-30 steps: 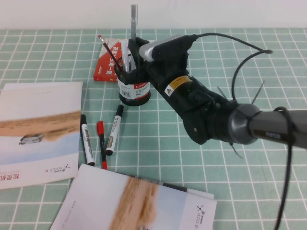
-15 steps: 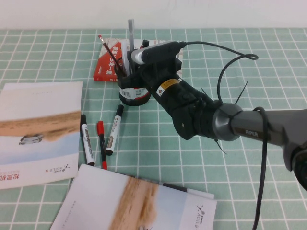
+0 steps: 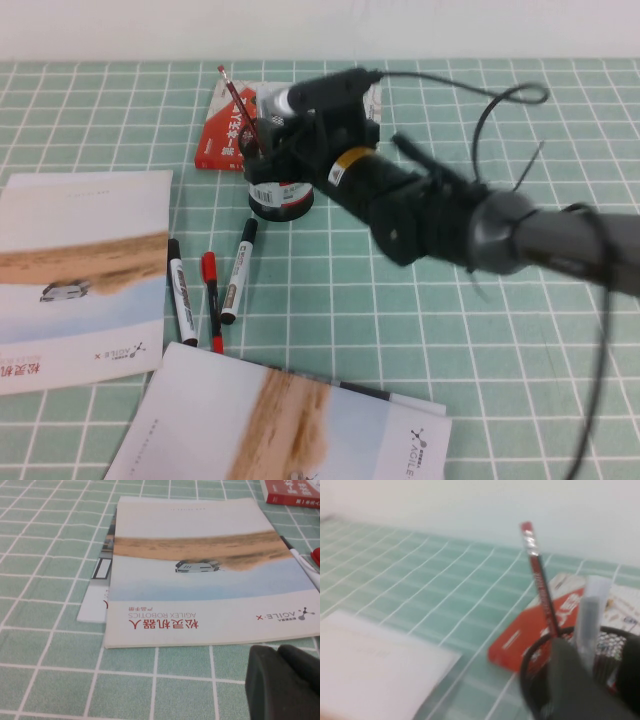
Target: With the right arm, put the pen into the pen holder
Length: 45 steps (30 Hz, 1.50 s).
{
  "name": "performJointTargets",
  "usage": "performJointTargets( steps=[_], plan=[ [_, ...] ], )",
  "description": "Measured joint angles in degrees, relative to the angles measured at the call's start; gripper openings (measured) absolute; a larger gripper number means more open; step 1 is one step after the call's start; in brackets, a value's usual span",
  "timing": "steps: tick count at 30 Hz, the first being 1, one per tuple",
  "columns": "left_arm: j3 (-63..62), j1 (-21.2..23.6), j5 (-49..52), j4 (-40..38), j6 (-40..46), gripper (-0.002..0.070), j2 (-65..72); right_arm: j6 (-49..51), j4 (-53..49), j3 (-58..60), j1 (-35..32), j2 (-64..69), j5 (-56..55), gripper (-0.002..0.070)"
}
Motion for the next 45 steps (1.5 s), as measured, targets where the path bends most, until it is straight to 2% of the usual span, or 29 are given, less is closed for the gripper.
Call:
performJointTargets(
  steps=[2, 4, 7, 13, 22, 32, 37, 40, 45],
  plan=[
    [0.0, 0.0, 0.0, 0.0, 0.0, -0.0004, 0.0, 1.87, -2.59, 1.08, 0.0, -3.85, 5.98, 0.0119],
    [0.0, 0.0, 0.0, 0.0, 0.0, -0.0004, 0.0, 4.12, -5.59, 2.79, 0.0, -8.63, 12.7, 0.0041],
    [0.0, 0.0, 0.0, 0.0, 0.0, -0.0004, 0.0, 5.34, -7.49, 7.4, 0.24, -16.0, 20.06, 0.0],
    [0.0, 0.0, 0.0, 0.0, 0.0, -0.0004, 0.0, 5.85, -10.45, 19.96, 0.35, -33.06, 29.29, -0.0015],
    [0.0, 0.0, 0.0, 0.0, 0.0, -0.0004, 0.0, 6.03, -10.72, 39.65, 0.35, -56.8, 35.16, -0.0017],
    [0.0, 0.0, 0.0, 0.0, 0.0, -0.0004, 0.0, 6.12, -10.61, 52.6, 0.35, -73.43, 48.98, -0.0019],
    [0.0, 0.0, 0.0, 0.0, 0.0, -0.0004, 0.0, 6.47, -11.61, 57.6, 0.35, -75.11, 48.13, -0.0018],
    [0.0, 0.0, 0.0, 0.0, 0.0, -0.0004, 0.0, 9.93, -14.49, 60.96, -0.28, -75.16, 44.91, -0.0019],
    [0.0, 0.0, 0.0, 0.0, 0.0, -0.0004, 0.0, 15.66, -20.12, 67.92, -6.62, -78.84, 39.13, -0.0019]
  ],
)
